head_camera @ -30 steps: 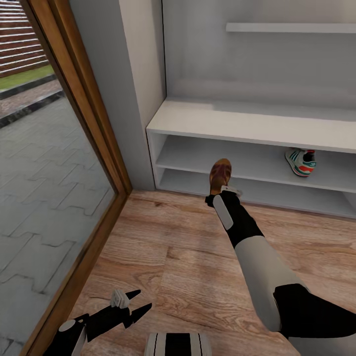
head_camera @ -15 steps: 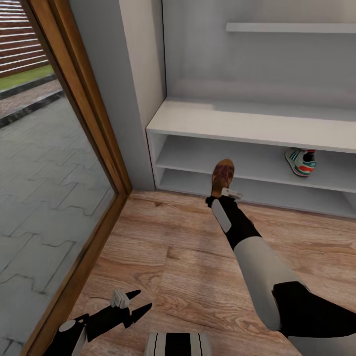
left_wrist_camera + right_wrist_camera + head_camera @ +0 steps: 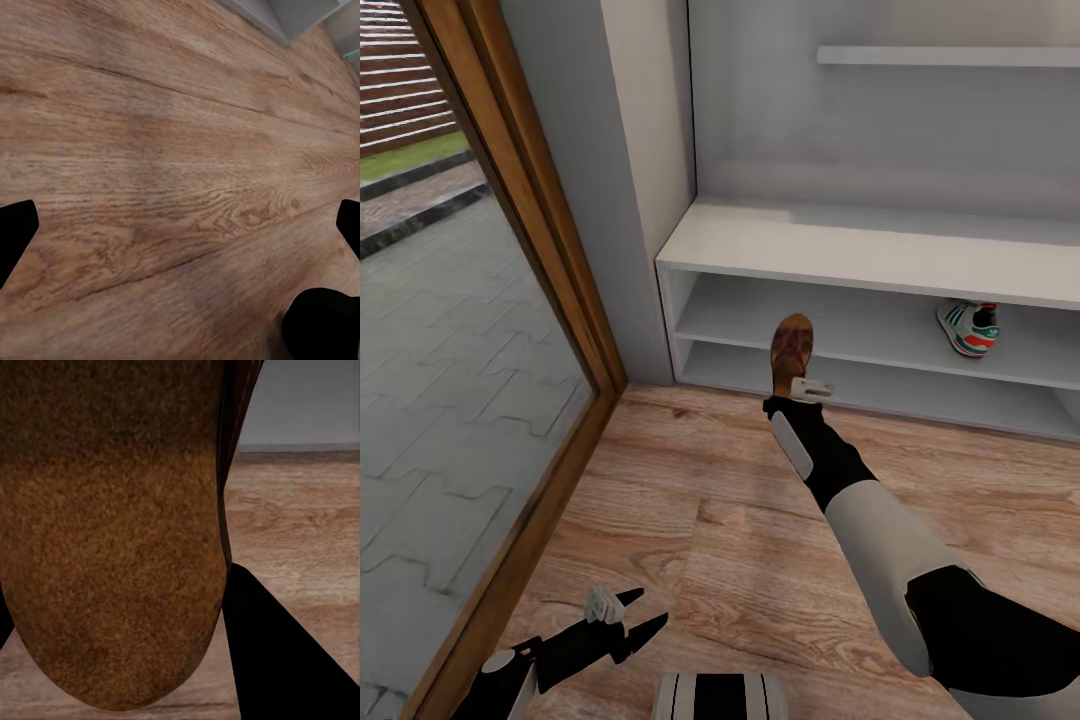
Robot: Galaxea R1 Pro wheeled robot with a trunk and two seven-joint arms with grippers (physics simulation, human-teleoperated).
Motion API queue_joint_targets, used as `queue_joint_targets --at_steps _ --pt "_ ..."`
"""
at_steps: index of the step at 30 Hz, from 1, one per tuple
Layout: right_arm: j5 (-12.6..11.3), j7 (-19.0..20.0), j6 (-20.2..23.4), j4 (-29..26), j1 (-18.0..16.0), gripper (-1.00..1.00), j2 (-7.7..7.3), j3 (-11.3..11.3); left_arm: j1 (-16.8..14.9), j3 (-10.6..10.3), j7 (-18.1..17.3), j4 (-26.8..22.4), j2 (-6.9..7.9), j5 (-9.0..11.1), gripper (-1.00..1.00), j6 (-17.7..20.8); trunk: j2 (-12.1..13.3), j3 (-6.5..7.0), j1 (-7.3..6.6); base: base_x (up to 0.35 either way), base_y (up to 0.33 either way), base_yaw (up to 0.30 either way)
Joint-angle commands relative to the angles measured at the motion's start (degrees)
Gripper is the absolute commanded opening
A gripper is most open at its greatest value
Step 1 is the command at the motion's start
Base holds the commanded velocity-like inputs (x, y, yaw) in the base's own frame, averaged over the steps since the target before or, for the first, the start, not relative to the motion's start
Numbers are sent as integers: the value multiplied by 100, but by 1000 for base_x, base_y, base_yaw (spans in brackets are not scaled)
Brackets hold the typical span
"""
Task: Pick up the two gym shoes and the two sandals from the corridor floor and place them onto the hallstand (shoe rack) in the corridor, making sure they are on the rack and not on the floor. Arrange them so the two gym shoes are next to each other and the two sandals are next to each other.
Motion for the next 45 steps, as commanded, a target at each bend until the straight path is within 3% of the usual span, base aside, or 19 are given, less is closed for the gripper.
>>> queue_joint_targets --at_steps 1,10,32,36,40,45 --pt "-51 -57 20 -37 -4 -100 0 29 -4 5 -20 5 -5 -50 100 -17 -2 -4 -1 0 0 0" --pt "-54 -49 50 -303 -10 -100 0 93 -7 -231 15 58 -1 -50 100 -26 -2 -4 -1 0 0 0" --pt "-120 -31 124 -405 -17 -100 0 -16 -7 -251 17 67 3 -52 100 -41 -2 -4 -1 0 0 0" --pt "-124 -37 455 -419 -119 -100 0 -167 -7 -251 17 67 -2 -53 100 -42 -2 -4 -1 0 0 0" --pt "-125 -45 928 -427 -458 -100 0 -350 -7 -251 17 67 -5 -57 100 -41 -2 -4 -1 0 0 0" --pt "-119 -47 1053 -429 -561 -100 0 -417 -7 -251 17 67 0 -58 100 -43 -2 -4 -1 0 0 0"
